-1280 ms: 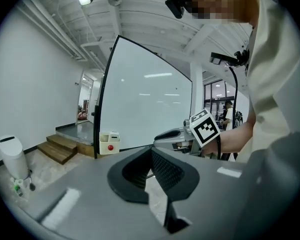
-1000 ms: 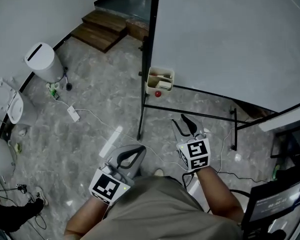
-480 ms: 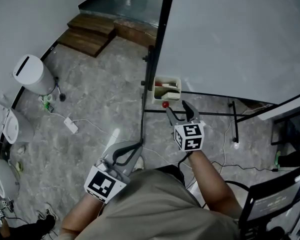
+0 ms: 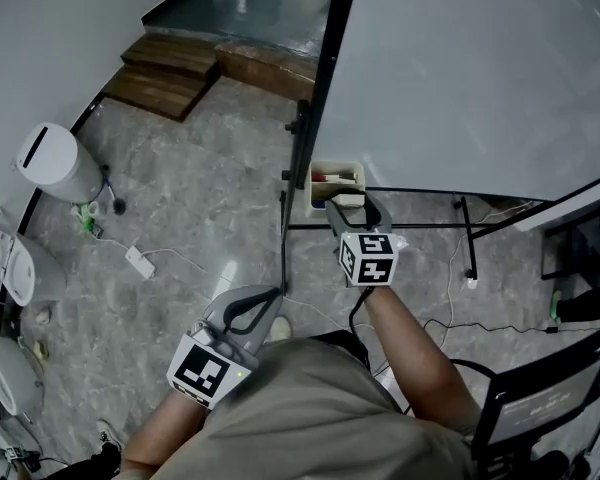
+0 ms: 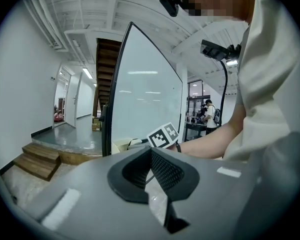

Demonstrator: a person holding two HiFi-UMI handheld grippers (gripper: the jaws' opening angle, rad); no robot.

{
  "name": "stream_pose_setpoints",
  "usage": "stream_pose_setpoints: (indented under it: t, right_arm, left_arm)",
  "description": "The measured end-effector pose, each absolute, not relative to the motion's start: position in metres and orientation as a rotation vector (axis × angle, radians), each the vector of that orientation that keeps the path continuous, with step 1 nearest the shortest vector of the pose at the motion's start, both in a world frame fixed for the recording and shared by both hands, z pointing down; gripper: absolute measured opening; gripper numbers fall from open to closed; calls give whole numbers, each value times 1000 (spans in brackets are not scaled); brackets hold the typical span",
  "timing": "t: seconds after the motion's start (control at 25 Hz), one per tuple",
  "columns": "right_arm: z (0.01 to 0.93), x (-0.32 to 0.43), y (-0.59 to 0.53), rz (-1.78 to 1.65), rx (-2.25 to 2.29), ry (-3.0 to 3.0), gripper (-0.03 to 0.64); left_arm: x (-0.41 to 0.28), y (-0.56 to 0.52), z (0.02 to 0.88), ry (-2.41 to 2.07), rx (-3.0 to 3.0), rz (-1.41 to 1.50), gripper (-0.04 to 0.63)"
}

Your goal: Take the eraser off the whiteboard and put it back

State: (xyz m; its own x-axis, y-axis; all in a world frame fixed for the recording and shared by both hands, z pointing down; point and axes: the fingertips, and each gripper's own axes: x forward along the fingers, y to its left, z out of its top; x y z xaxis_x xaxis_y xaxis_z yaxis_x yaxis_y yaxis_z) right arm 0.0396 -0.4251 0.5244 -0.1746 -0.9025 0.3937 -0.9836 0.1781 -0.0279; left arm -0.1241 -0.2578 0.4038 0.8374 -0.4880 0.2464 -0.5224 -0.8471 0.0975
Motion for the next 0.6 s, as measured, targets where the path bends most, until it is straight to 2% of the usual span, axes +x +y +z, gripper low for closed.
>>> stream_pose_setpoints:
  t: [0.6]
  right_arm:
    - [529,42,-432,378,1851,-2103,273]
  left_arm:
    - [-139,-266,406,-799,2844,304,6]
